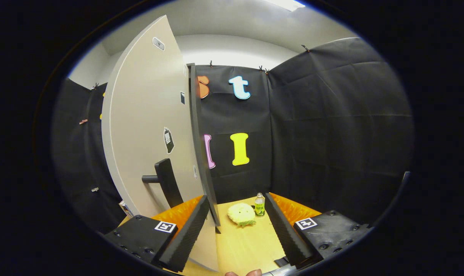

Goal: Open the shoe cabinet door, grab the shoes and put them into the shoe cabinet, then close the shoe cabinet door.

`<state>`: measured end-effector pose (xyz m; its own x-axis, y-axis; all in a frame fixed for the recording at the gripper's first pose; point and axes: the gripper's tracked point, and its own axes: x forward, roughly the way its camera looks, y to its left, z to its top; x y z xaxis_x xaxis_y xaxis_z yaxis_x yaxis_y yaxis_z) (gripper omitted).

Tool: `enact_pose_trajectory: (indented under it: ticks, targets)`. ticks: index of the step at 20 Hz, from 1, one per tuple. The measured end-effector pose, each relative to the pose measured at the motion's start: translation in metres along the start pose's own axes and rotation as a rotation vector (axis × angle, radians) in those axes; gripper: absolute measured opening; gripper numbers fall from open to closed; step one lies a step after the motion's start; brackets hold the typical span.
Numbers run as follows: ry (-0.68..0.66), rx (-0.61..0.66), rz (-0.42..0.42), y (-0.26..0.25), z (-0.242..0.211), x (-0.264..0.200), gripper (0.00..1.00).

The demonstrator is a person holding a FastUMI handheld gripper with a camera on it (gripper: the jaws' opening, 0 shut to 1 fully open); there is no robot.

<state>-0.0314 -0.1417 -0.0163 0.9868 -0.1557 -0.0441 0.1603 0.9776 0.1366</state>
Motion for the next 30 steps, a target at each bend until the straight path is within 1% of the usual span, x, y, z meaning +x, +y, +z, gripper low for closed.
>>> enact_pose_trajectory:
  ticks: [7, 16, 20, 24, 25, 26, 29, 30]
  targets:
    - [0.029, 0.014, 0.147, 0.076, -0.014, 0.002, 0.97]
    - [0.053, -0.005, 0.256, 0.160, -0.028, 0.017, 0.97]
    - [0.091, 0.015, 0.350, 0.206, -0.038, 0.018, 0.97]
    - [0.061, -0.001, 0.370, 0.218, -0.030, 0.012, 0.99]
    - [0.061, 0.000, 0.368, 0.219, -0.030, 0.012, 0.99]
    - [0.060, -0.002, 0.365, 0.219, -0.022, 0.023, 0.99]
    - [0.058, -0.001, 0.357, 0.211, -0.019, 0.021, 0.98]
    - [0.056, 0.002, 0.355, 0.212, -0.027, 0.014, 0.98]
